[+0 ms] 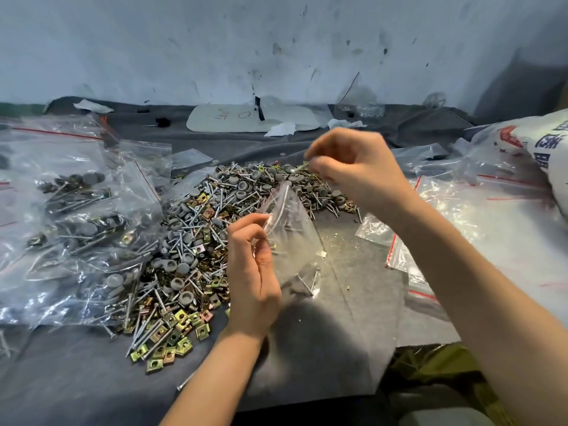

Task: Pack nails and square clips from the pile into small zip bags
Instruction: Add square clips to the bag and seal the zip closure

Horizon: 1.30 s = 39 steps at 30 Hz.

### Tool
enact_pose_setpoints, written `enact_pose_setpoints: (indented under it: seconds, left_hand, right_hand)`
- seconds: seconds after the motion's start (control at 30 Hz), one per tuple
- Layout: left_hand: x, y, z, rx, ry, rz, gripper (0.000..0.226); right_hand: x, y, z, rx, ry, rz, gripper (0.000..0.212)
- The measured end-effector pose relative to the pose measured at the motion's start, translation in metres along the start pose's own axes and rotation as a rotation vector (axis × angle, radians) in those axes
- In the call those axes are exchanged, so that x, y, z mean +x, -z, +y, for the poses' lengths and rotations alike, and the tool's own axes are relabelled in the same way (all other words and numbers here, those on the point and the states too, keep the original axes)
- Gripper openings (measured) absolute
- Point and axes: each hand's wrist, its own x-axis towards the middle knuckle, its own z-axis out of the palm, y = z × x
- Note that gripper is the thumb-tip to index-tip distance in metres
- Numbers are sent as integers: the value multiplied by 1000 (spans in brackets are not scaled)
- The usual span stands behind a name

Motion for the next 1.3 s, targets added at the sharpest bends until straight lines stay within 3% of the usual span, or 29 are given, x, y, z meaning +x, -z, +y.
enact_pose_setpoints:
  seconds: [0.07,0.17,0.3,0.5,0.6,0.67,0.8,0.83,0.9,1.03,1.17,1.3]
  left_hand:
    - [0,0,1,5,-24,-22,18]
    - [0,1,1,15,-71,-58,14]
    - [-2,3,2,73,-83,-66,22]
    - [-1,2,1,56,-41,-51,11]
    - [-3,1,2,25,-28,-50,12]
    - [-3,1,2,-6,-37,-21,17]
    - [-4,3,4,-71,-22,54,22]
    - [-4,4,5,-74,-25,73,22]
    - [-2,5,5,-60,-40,108,25]
    - [-1,4,6,-34,-42,127,38]
    - [-2,4,4,-31,-26,122,39]
    - [-2,3,3,-32,-4,86,39]
  right_hand:
    - [2,-1,-26,-108,143,-96,11]
    - [3,-9,-49,-465,354,-327,14]
    - [4,-14,-50,-650,373,-513,19]
    - [12,-8,-22,-395,289,-192,24]
    - [18,-11,9,-225,96,-110,19]
    - [19,-15,34,-156,-135,-116,16]
    - [-1,-30,80,-100,-454,-357,9]
    - [-7,-36,85,-98,-471,-427,2]
    - [-15,-45,87,-154,-476,-525,22]
    - [-23,-59,85,-287,-338,-574,19]
    - [-25,-56,89,-359,-226,-505,7]
    - [-16,-37,78,-187,-298,-309,14]
